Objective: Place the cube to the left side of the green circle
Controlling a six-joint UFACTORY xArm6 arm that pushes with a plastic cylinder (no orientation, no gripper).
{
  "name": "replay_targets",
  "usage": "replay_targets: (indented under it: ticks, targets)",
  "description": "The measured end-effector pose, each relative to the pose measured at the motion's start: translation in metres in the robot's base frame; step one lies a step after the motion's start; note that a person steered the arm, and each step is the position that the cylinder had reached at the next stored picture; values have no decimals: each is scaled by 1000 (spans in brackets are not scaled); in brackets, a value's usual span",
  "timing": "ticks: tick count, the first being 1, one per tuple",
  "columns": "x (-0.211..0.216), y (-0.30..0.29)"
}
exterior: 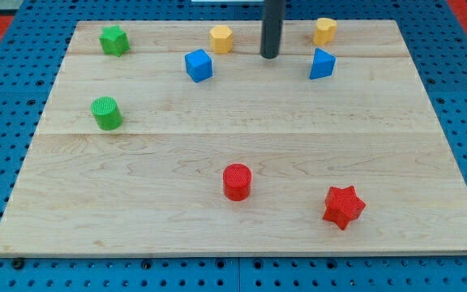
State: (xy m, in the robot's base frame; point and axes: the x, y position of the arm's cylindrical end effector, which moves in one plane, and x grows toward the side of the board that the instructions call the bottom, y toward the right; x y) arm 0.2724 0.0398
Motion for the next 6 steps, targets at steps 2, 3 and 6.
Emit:
replay_targets:
  ticks: [2,3,6]
  targets:
    - [1,-7]
    - [12,-38]
    - [40,-153]
